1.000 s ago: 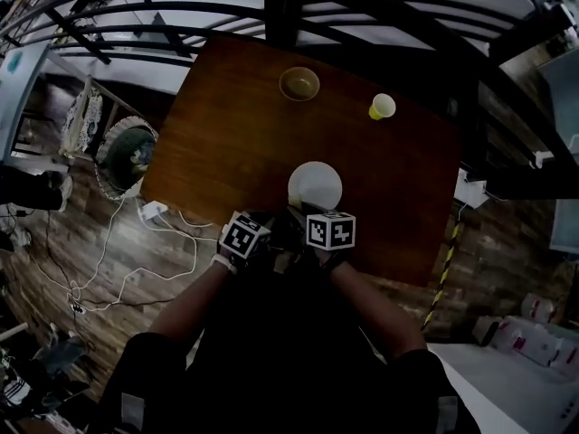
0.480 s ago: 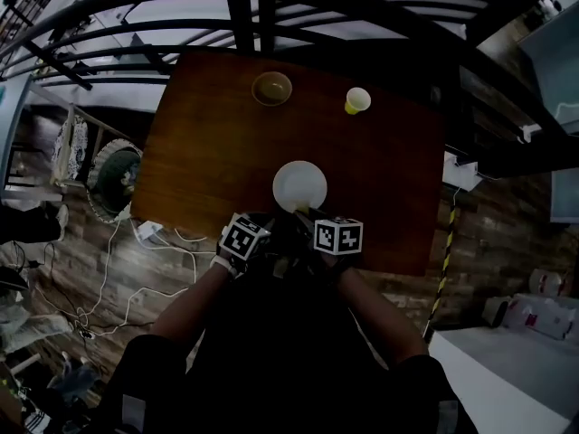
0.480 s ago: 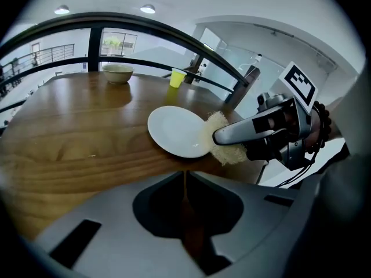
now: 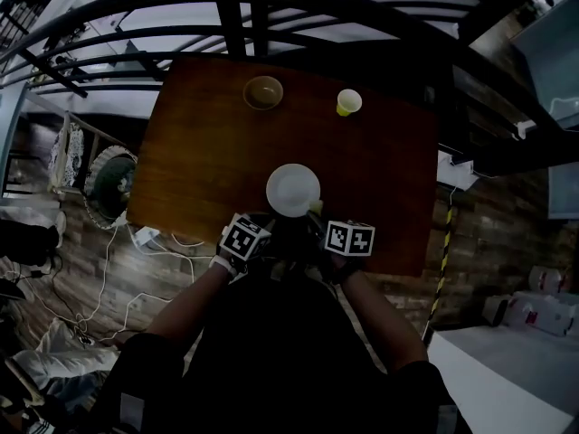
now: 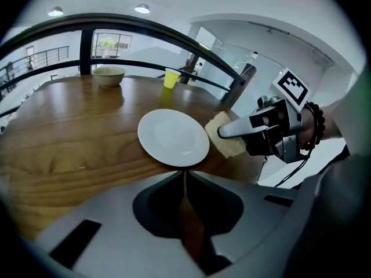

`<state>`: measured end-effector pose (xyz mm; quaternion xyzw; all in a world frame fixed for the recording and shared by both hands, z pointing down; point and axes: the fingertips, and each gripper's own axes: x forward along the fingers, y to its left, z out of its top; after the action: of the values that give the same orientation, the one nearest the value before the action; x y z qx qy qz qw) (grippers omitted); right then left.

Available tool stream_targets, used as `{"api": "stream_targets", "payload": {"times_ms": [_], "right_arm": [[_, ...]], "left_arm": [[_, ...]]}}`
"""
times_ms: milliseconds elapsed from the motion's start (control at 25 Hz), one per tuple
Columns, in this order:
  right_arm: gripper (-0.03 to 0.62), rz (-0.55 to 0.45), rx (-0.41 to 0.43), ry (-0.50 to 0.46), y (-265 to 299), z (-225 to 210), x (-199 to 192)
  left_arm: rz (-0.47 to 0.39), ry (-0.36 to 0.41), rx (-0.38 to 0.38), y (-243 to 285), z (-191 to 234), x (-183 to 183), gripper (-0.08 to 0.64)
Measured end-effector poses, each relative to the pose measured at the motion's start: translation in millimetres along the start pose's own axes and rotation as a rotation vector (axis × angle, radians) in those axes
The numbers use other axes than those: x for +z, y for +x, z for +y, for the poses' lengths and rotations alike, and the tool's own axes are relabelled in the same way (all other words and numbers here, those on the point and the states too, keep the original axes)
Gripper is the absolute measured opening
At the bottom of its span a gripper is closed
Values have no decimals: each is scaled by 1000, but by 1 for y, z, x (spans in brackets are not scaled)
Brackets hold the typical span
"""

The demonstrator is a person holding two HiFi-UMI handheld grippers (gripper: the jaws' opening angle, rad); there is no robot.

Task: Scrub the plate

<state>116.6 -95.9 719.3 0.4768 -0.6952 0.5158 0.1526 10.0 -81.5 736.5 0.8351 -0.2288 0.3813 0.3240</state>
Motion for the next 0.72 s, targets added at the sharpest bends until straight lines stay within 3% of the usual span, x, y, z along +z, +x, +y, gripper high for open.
{"api": "stream_targets", "payload": {"times_ms": [240, 440, 720], "right_arm": [[149, -26, -17, 33, -10, -11, 11], [149, -77, -2, -8, -6, -3, 44], [149, 0, 50, -65, 15, 32, 25]], "left_arm": [[-2, -24, 2, -2, -4, -3, 25], [-64, -40, 46, -10, 24, 24, 25], [-95, -57, 119, -35, 49, 19, 25]]}}
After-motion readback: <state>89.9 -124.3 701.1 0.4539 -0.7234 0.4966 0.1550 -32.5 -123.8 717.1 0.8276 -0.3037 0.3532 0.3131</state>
